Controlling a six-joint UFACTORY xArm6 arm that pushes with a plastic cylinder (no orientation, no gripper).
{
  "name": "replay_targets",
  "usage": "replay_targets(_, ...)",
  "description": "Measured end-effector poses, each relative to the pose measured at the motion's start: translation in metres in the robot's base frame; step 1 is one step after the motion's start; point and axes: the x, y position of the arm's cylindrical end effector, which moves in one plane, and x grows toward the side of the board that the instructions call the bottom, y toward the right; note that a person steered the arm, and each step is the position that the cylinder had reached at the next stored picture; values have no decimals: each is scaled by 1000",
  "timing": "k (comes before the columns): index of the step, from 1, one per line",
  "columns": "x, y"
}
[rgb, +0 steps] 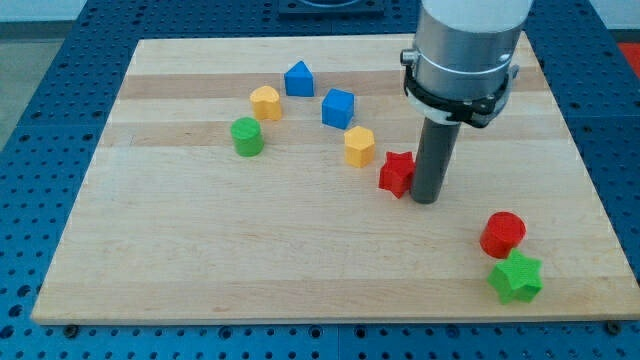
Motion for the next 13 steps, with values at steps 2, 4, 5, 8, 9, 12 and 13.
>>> replay_targets(2,28,-12)
replay_targets(4,54,6)
replay_targets(5,11,20)
replay_targets(8,1,21)
replay_targets(9,-10,21)
replay_targets(12,-10,15)
replay_targets(13,-6,9)
